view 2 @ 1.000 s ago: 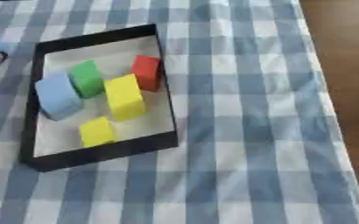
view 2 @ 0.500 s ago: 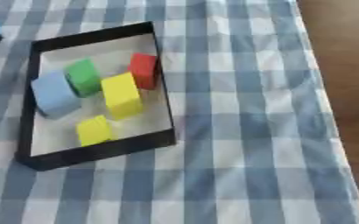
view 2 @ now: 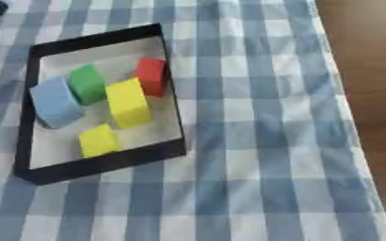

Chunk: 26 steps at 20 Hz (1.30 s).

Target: Pick up objects on the table and place them in the box.

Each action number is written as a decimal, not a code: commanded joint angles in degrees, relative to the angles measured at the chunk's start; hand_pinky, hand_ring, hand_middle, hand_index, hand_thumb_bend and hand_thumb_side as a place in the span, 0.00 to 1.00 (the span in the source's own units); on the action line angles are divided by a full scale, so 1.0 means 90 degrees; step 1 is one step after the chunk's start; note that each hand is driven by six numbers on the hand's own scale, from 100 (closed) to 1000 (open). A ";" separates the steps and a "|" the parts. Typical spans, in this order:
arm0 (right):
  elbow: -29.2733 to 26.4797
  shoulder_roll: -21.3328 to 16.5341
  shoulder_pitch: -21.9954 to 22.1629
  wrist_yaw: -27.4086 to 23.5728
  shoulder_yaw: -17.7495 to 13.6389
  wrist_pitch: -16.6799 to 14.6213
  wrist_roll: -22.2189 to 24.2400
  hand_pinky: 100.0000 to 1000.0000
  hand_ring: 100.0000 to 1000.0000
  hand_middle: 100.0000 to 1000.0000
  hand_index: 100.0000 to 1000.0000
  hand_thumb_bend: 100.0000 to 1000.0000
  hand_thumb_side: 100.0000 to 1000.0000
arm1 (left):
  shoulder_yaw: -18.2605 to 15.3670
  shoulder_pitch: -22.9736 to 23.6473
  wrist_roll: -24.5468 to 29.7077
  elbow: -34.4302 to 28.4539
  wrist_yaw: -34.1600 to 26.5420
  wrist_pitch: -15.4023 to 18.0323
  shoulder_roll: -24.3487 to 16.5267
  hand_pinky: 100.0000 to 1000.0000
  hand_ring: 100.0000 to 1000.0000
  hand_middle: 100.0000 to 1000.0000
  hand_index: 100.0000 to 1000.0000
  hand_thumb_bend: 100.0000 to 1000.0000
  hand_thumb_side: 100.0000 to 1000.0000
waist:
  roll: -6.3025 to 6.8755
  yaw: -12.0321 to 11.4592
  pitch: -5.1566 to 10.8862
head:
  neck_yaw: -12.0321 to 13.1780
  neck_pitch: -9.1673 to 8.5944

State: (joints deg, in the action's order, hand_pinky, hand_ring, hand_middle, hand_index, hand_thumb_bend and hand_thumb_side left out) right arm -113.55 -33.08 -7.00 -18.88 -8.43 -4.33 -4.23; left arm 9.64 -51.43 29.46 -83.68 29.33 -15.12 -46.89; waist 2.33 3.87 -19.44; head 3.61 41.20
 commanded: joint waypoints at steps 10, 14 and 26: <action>-0.0116 -0.0265 -0.0064 -0.0186 -0.0016 -0.0023 0.0063 0.94 0.70 0.69 0.82 0.00 0.48 | 0.1143 0.0291 0.0203 -0.2759 -0.1193 -0.0462 -0.0588 0.67 0.64 0.55 0.65 0.14 0.00 | 0.0035 -0.0078 0.0373 | 0.0048 -0.0065; -0.0116 -0.0263 -0.0065 -0.0209 -0.0007 -0.0019 0.0080 0.95 0.70 0.69 0.82 0.00 0.48 | 0.1437 0.0264 0.0299 -0.2848 -0.1149 -0.0548 -0.0463 0.67 0.64 0.56 0.65 0.14 0.00 | 0.0017 -0.0102 0.0393 | 0.0039 -0.0055; -0.0116 -0.0192 -0.0054 -0.0169 0.0013 0.0000 0.0140 0.95 0.70 0.69 0.82 0.00 0.49 | 0.2001 0.0137 0.0713 -0.2014 -0.0568 -0.0273 0.0238 0.68 0.65 0.57 0.66 0.16 0.00 | -0.0013 -0.0093 0.0344 | 0.0012 -0.0017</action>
State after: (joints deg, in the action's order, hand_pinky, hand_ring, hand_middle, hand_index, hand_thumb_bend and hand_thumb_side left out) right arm -113.55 -33.55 -7.09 -20.50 -8.06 -4.25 -3.21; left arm 27.67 -49.21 35.39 -102.17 23.70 -18.02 -44.22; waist 2.33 3.03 -18.42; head 3.80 41.16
